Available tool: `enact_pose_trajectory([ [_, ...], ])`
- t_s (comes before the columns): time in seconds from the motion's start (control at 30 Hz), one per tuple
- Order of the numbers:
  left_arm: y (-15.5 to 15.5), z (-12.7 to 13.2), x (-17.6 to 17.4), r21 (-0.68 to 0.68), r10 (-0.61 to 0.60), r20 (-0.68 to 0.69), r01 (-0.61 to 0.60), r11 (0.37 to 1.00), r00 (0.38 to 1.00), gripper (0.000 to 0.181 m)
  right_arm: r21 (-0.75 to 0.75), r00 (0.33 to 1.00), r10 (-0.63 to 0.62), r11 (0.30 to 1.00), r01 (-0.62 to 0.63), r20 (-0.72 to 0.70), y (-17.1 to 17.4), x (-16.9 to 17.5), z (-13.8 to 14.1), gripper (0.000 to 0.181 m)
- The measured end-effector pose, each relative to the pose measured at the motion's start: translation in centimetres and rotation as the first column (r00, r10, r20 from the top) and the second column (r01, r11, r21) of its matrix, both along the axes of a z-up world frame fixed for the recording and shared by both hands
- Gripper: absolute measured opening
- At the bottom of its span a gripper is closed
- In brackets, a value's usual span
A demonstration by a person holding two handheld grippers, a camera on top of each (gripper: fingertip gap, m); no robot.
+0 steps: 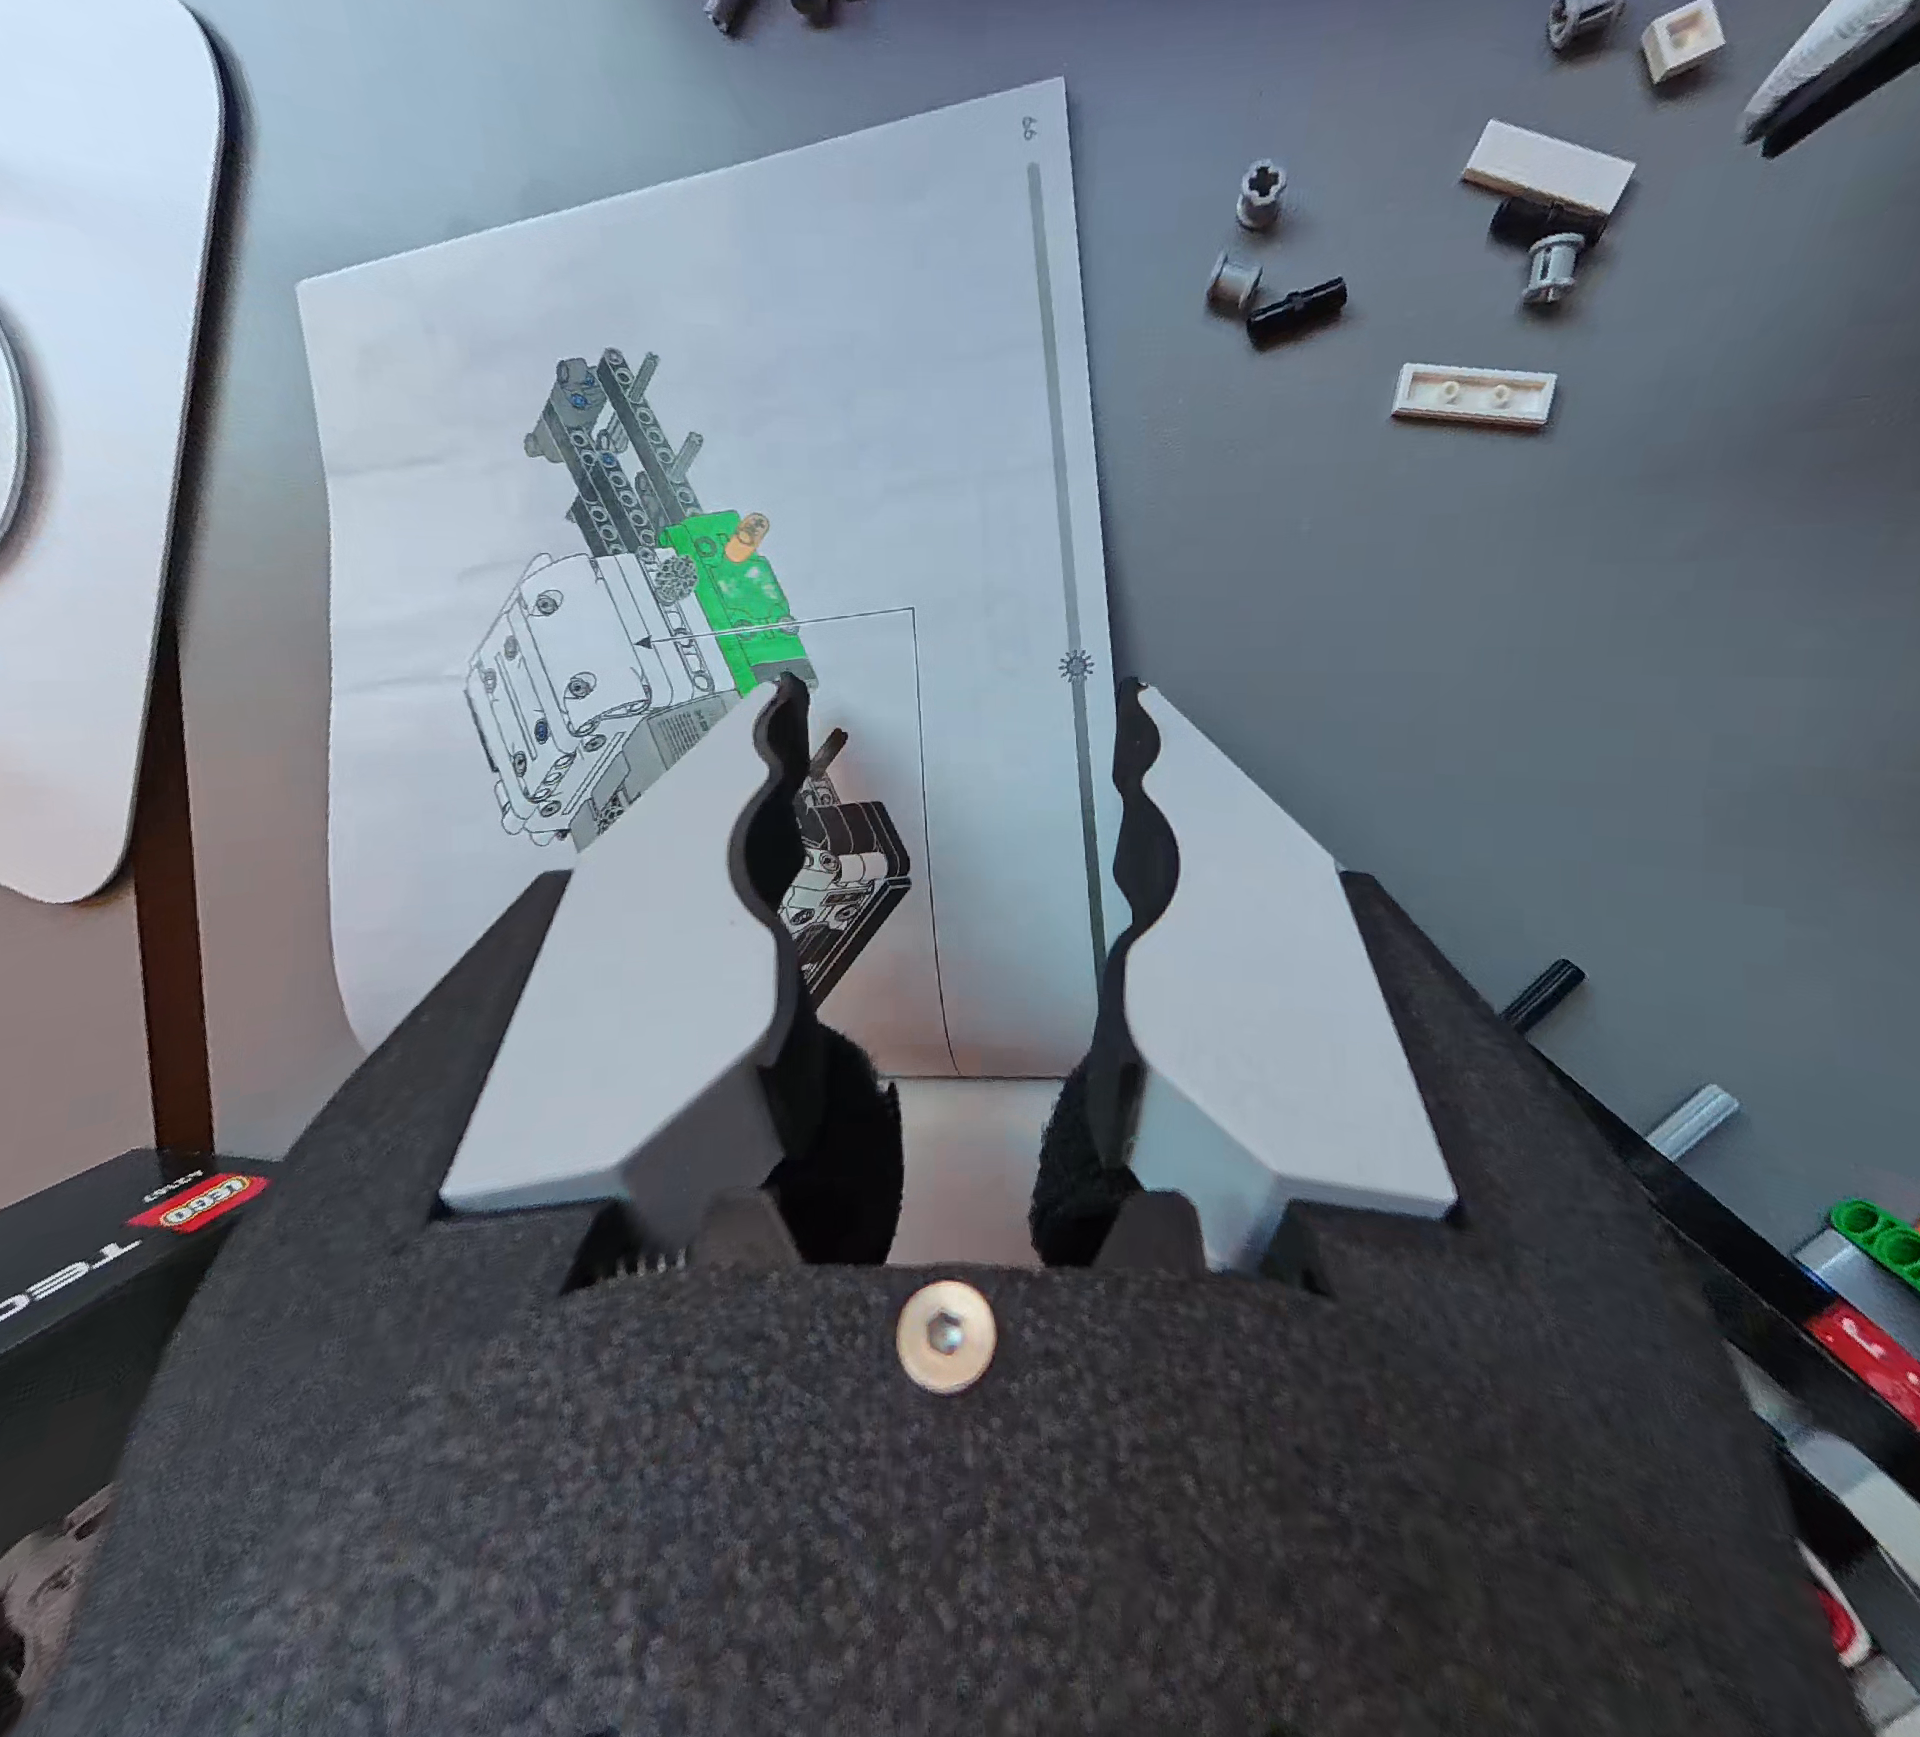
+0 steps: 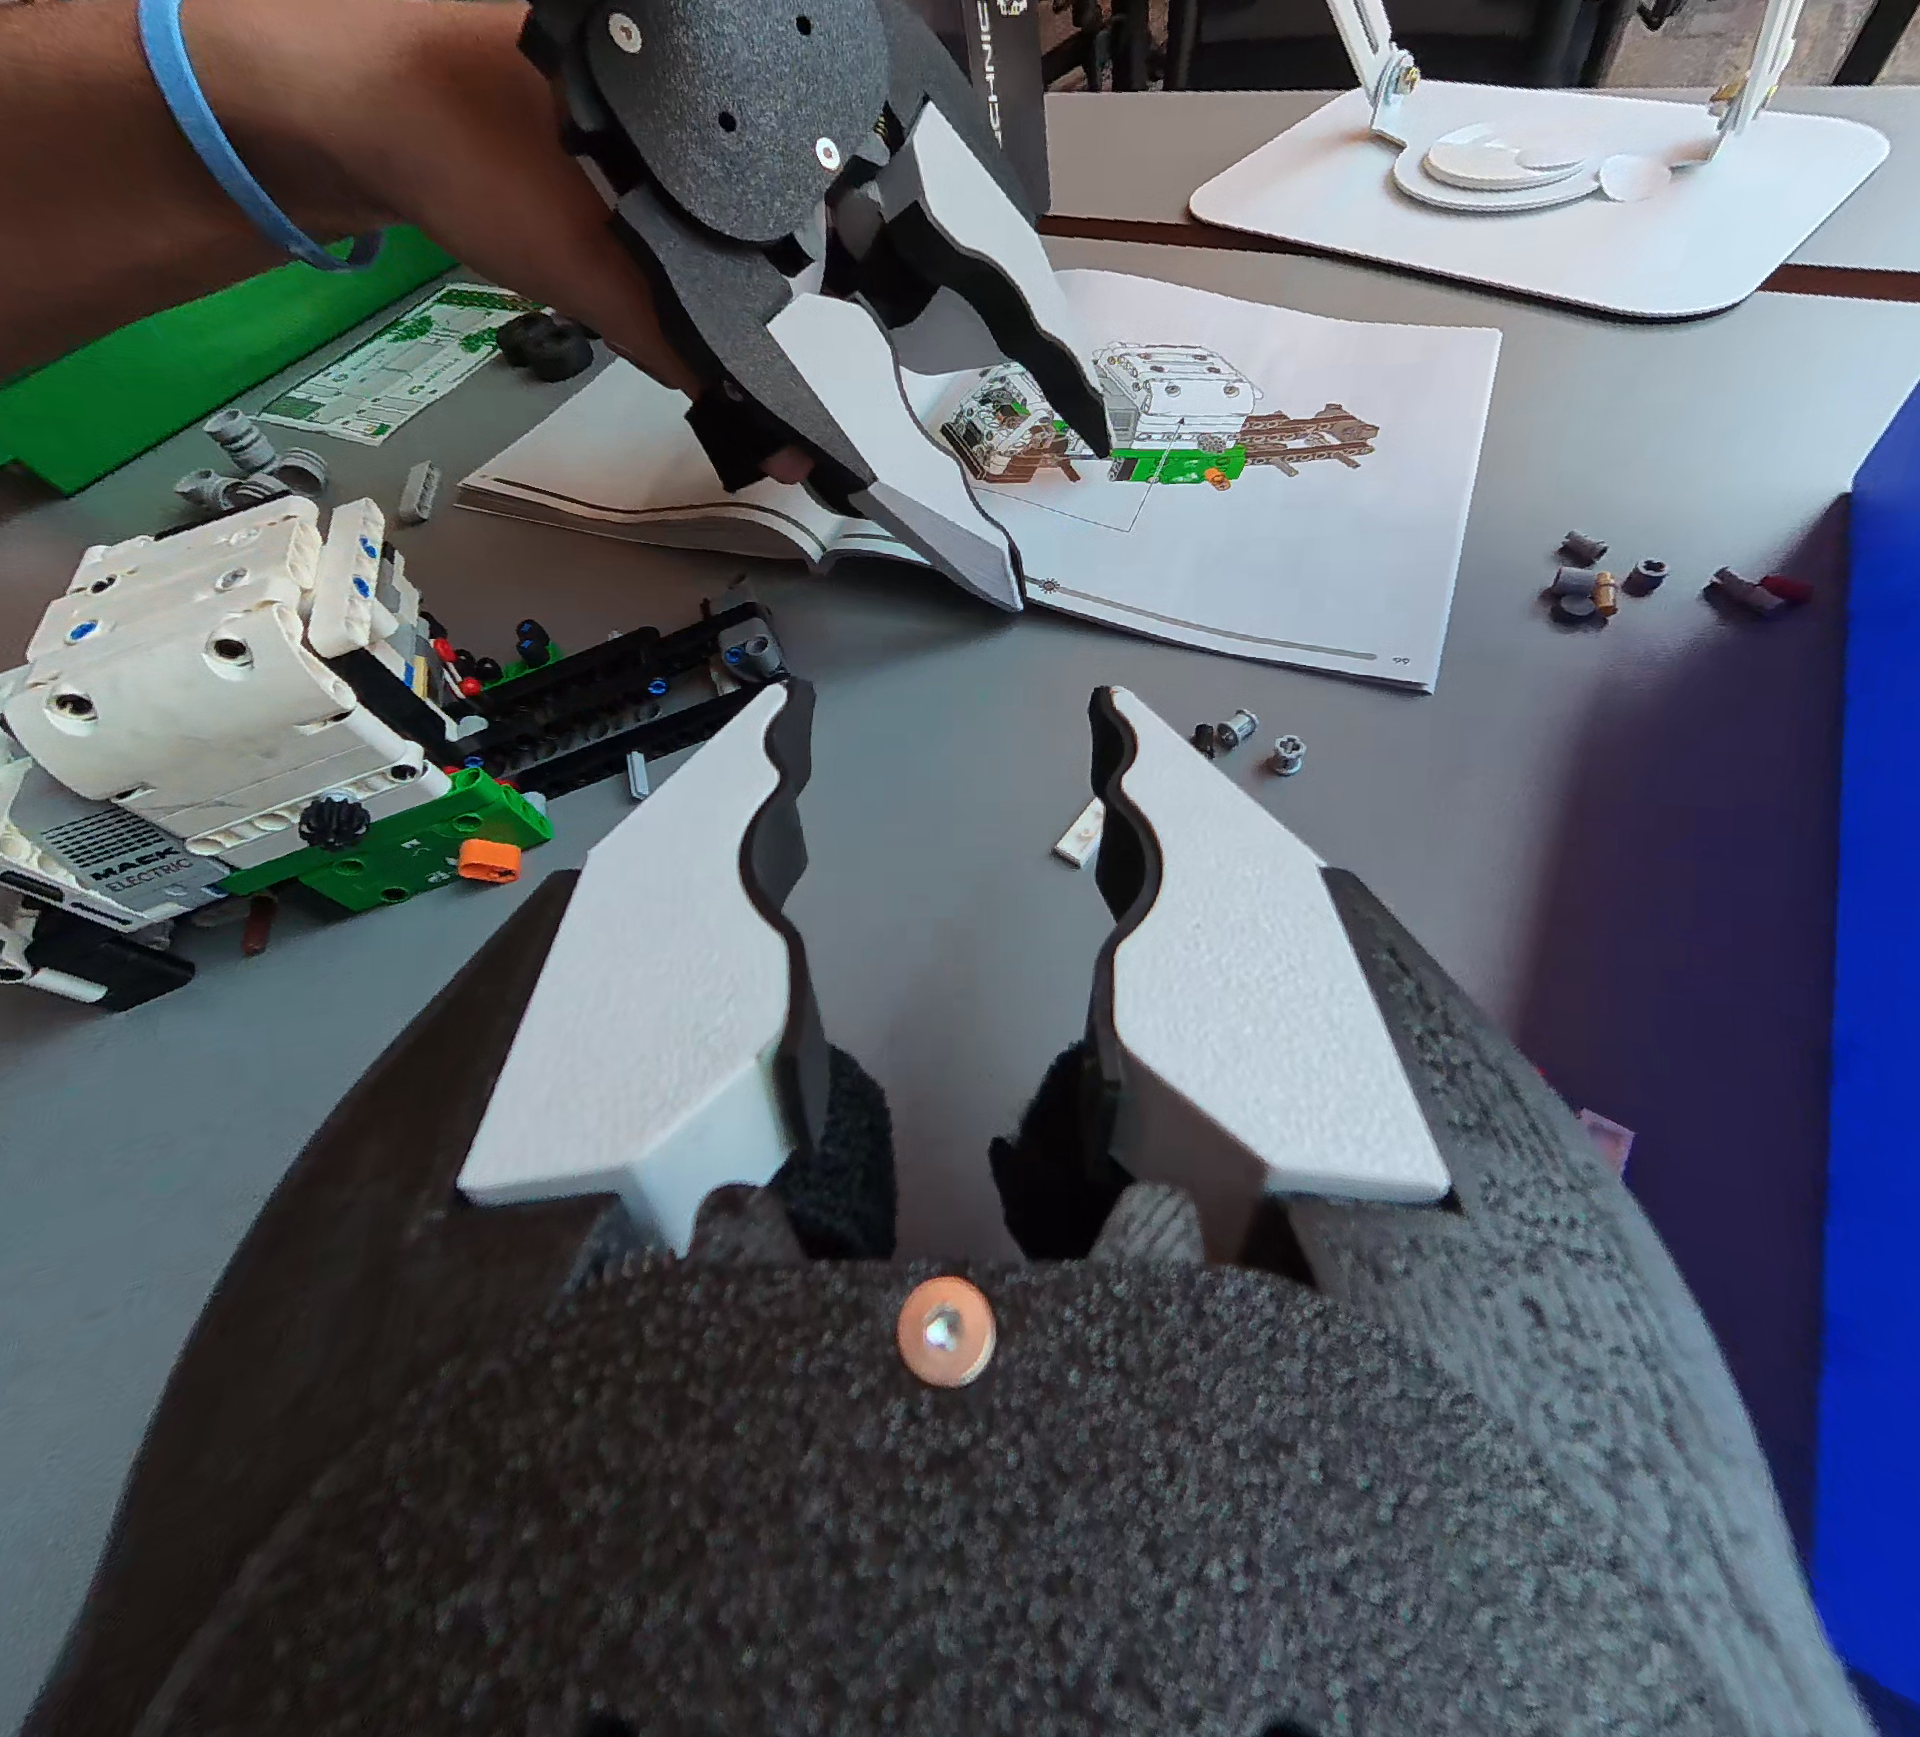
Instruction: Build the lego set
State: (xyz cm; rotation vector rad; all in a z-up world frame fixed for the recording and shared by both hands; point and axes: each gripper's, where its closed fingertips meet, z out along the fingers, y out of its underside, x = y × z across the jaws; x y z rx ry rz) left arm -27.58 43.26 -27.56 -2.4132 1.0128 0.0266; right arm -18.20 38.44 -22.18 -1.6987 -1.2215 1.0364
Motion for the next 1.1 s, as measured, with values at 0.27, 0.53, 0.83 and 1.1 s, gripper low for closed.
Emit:
enact_pose_trajectory([
  [0.27,0.1,0.6,-0.2,0.014,-0.007,0.001,0.007,1.0,1.0,0.061,-0.003,1.0,0.0,1.0,0.0,0.007,0.0,0.0,-0.2,0.053],
  [0.53,-0.2,1.4,-0.7,0.022,0.019,0.041,-0.02,1.0,0.999,0.061,-0.006,1.0,0.006,1.0,-0.006,0.018,-0.1,-0.1,-0.5,0.053],
  [0.83,-1.7,0.1,-0.2,-0.048,-0.006,0.056,0.009,0.999,0.998,0.01,-0.011,0.999,0.012,1.0,-0.012,0.03,-0.2,-0.1,-0.8,0.052],
  [1.1,-1.6,0.1,0.1,-0.047,-0.002,0.04,0.004,0.999,0.999,0.0,-0.01,0.999,0.01,1.0,-0.01,0.035,-0.1,-0.1,-0.9,0.051],
])
